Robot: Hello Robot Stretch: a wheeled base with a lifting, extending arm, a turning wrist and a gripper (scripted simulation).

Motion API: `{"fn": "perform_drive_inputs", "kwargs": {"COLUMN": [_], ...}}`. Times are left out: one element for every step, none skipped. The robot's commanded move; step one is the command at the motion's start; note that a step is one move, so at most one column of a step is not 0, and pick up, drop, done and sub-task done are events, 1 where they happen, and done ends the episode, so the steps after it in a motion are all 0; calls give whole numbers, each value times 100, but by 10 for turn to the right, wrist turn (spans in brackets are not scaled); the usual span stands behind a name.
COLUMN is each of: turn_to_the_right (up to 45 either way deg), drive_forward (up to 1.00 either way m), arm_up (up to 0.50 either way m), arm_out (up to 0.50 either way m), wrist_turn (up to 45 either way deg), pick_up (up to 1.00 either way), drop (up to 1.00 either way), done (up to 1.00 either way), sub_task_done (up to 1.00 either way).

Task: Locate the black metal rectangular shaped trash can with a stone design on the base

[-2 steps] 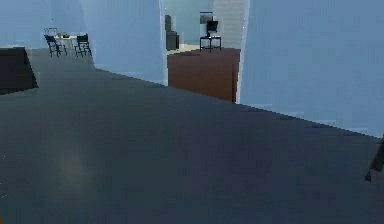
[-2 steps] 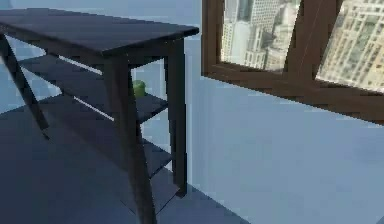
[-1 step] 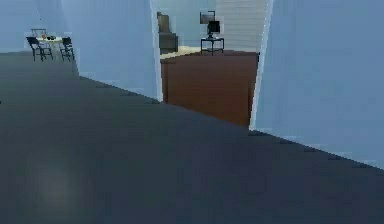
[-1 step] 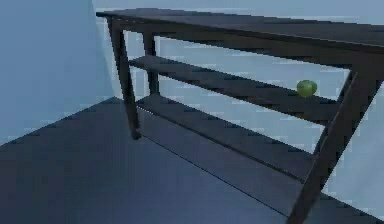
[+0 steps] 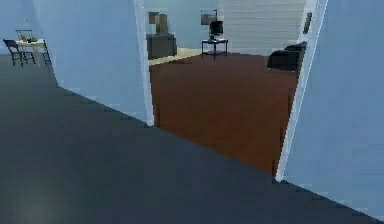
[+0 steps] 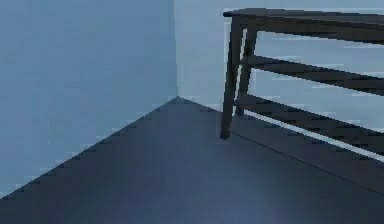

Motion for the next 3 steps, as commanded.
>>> {"fn": "perform_drive_inputs", "kwargs": {"turn_to_the_right": [0, 0, 0], "drive_forward": [100, 100, 100], "arm_up": [0, 0, 0], "arm_out": [0, 0, 0], "wrist_turn": [0, 0, 0], "pick_up": [0, 0, 0], "drop": [0, 0, 0], "done": [0, 0, 0], "sub_task_done": [0, 0, 0]}}
